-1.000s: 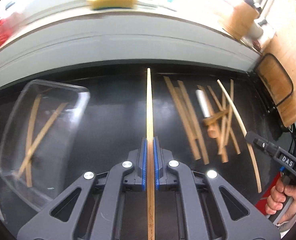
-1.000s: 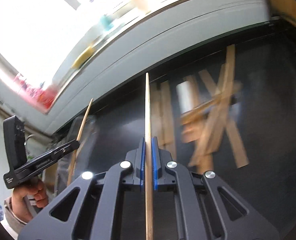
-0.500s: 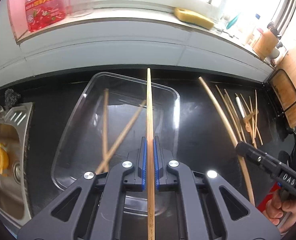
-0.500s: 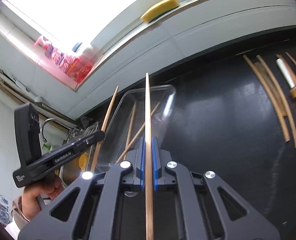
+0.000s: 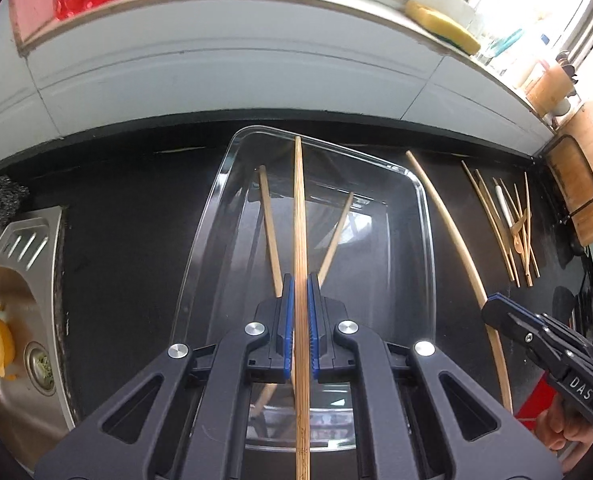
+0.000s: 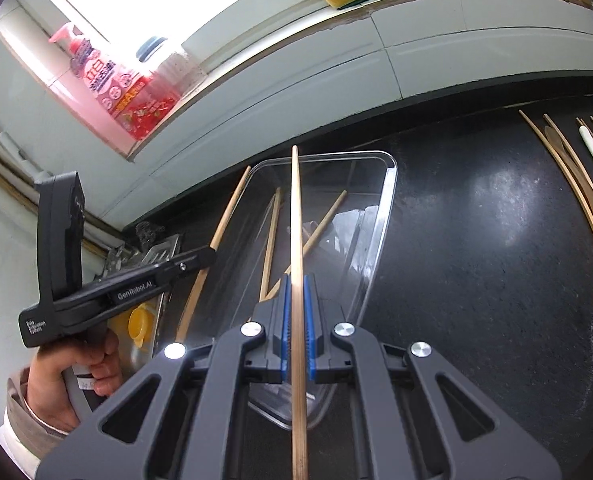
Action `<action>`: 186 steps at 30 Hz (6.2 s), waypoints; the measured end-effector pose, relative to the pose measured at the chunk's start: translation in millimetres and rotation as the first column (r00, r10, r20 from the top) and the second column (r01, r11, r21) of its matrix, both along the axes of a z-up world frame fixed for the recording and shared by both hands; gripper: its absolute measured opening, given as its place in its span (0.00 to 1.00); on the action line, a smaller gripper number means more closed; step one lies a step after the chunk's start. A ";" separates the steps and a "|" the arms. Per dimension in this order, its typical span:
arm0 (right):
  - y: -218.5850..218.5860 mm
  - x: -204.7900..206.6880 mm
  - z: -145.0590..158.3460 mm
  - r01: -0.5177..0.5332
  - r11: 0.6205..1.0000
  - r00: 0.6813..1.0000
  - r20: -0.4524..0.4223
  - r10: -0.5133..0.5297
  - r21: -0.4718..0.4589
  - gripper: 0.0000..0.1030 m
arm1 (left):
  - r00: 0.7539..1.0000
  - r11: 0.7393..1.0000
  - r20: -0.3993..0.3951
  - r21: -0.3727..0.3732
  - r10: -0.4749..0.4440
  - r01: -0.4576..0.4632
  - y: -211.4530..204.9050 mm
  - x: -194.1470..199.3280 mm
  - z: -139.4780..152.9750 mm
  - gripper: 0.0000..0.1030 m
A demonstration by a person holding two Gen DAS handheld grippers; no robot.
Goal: Organize utensils
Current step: 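Carry both held chopsticks over the clear plastic tray, then open both tools to drop the chopsticks into the tray, then move both open tools back over the remaining utensils, then close the left tool on a wooden chopstick while the right tool grasps another, then carry both held chopsticks over the clear plastic tray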
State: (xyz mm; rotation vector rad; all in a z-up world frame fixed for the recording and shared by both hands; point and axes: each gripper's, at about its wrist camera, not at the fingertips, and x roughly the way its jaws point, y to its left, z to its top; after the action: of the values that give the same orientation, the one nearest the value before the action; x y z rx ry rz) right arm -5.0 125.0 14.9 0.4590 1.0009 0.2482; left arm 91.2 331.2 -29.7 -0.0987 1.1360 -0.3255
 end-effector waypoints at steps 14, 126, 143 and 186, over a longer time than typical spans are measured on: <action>15.1 21.5 -18.9 -0.009 0.999 0.998 -0.063 0.007 -0.033 0.08 | 0.996 0.996 -0.032 -0.025 0.083 -0.084 17.3 24.0 5.4 0.61; -401.9 5.4 -86.8 0.015 0.882 1.000 0.009 -0.012 -0.471 0.07 | 0.995 0.982 0.057 0.163 0.083 -0.091 -381.9 34.7 -97.8 0.05; -451.0 -55.5 -11.1 0.263 0.949 0.965 0.059 -0.257 -0.173 0.07 | 0.996 1.000 0.090 0.002 -0.009 0.009 -353.3 -19.9 8.0 0.05; -27.6 -36.3 25.0 0.077 0.997 0.996 0.052 -0.075 -0.026 0.07 | 0.999 1.000 0.040 -0.017 0.022 -0.022 -10.9 -40.1 26.5 0.05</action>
State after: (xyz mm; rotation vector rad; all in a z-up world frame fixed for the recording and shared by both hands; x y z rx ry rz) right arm -41.3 97.4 39.8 0.4621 0.9343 0.1764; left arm 51.1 320.3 -3.2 -0.1183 1.0916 -0.3159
